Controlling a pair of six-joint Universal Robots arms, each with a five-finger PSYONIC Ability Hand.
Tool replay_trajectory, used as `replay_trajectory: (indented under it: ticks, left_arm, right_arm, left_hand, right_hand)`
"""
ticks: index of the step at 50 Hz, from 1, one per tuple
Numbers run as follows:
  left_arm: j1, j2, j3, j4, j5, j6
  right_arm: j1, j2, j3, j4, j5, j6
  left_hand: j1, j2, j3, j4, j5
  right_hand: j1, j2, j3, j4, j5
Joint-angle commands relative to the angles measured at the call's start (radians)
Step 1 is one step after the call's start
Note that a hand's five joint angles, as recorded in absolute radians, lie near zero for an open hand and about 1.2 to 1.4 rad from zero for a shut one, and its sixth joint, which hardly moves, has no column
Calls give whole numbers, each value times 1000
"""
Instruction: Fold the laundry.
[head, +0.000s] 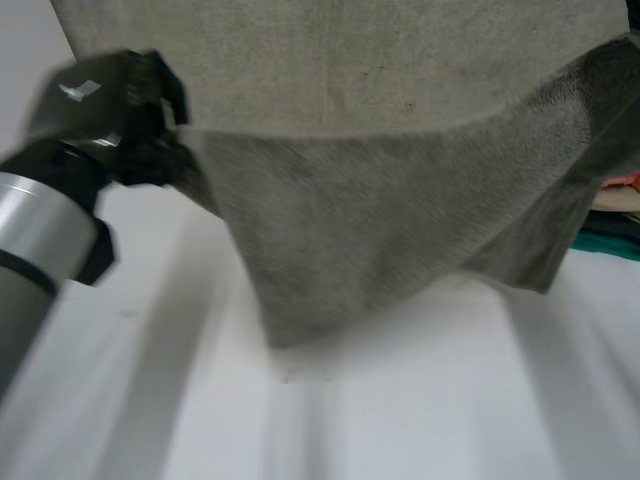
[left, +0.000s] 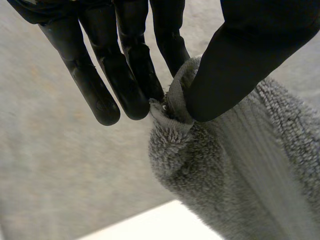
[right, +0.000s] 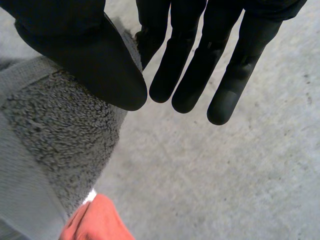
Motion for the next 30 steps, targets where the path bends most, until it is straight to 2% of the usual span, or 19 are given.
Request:
replay_trajectory:
  ticks: [1, 3, 6, 13, 17, 23, 25, 26, 30]
  left_arm:
    - [200, 82, -53, -93, 116, 121]
    - [243, 69, -85, -101, 148, 152]
    - [267, 18, -122, -96, 186, 198]
    - [261, -252, -38, -67, 196, 289]
    - [243, -394, 140, 34, 180, 312]
    - [241, -571, 516, 256, 73, 327]
    - [241, -592, 602, 325, 52, 341]
    - [243, -603, 652, 397, 42, 354]
    - [242, -605, 720, 535, 39, 374]
  right_arm:
    - [-79, 20, 2, 237, -12, -178]
    - [-91, 70, 28, 287, -10, -265]
    - [-88, 152, 43, 289, 5, -316]
    - [-48, 331, 24, 185, 10, -260]
    - [3, 445, -61, 19, 52, -200]
    - [85, 563, -263, -336, 215, -154]
    - [93, 575, -302, -450, 229, -151]
    - [98, 580, -323, -564, 232, -146]
    - [116, 589, -339, -718, 235, -143]
  left_hand:
    - [233, 201, 209, 200, 265]
    - [233, 201, 209, 200, 265]
    - [233, 201, 209, 200, 265]
    - [233, 201, 209, 200, 265]
    - [233, 201, 209, 200, 265]
    - [233, 201, 209, 200, 265]
    - [233, 201, 209, 200, 265]
    - [233, 201, 209, 200, 265]
    - [233, 201, 209, 200, 265]
  right_hand:
    - [243, 211, 205, 195, 202]
    - [243, 211, 205, 195, 202]
    - [243, 211, 205, 195, 202]
    - [243, 211, 205, 195, 202]
    - [243, 211, 205, 195, 202]
    - [243, 211, 205, 195, 202]
    - [243, 211, 205, 195, 202]
    - [243, 211, 205, 195, 202]
    - [243, 211, 205, 195, 202]
